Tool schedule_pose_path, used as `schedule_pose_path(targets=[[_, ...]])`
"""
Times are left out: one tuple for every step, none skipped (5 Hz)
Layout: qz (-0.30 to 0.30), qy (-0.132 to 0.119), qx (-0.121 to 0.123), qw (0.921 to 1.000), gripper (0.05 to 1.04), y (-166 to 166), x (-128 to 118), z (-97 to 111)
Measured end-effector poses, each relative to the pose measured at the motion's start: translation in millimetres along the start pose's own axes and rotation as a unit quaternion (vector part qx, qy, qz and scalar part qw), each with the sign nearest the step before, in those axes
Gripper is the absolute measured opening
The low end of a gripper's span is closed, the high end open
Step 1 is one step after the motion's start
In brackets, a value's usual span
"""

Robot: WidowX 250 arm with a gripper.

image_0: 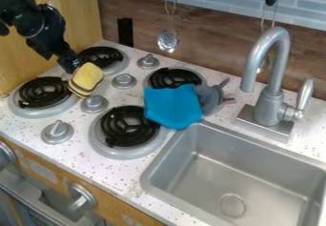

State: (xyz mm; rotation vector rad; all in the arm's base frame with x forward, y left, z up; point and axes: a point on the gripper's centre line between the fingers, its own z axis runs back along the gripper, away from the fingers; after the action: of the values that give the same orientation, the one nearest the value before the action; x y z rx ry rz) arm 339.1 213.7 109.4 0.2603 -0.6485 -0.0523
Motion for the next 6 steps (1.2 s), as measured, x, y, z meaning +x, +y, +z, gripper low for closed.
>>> schedule_pose_path(targets=[[0.003, 0.015, -0.011, 0.9998, 1.007, -5.0, -9.0, -9.4], [0.013, 0.04, -0.008, 0.9991, 1.007, -2.8, -9.6, -31.6], [0.018, 0.061, -0.013, 0.9979, 1.007, 5.3, -7.6, -59.8], [0.032, 0.064, -0.023, 0.9972, 1.007, 10.8, -3.4, -74.8], [0.047, 0.058, -0.058, 0.9955, 1.007, 8.8, 0.5, -86.1], [0.058, 0.047, -0.095, 0.9927, 1.007, 0.3, 2.1, -91.1]])
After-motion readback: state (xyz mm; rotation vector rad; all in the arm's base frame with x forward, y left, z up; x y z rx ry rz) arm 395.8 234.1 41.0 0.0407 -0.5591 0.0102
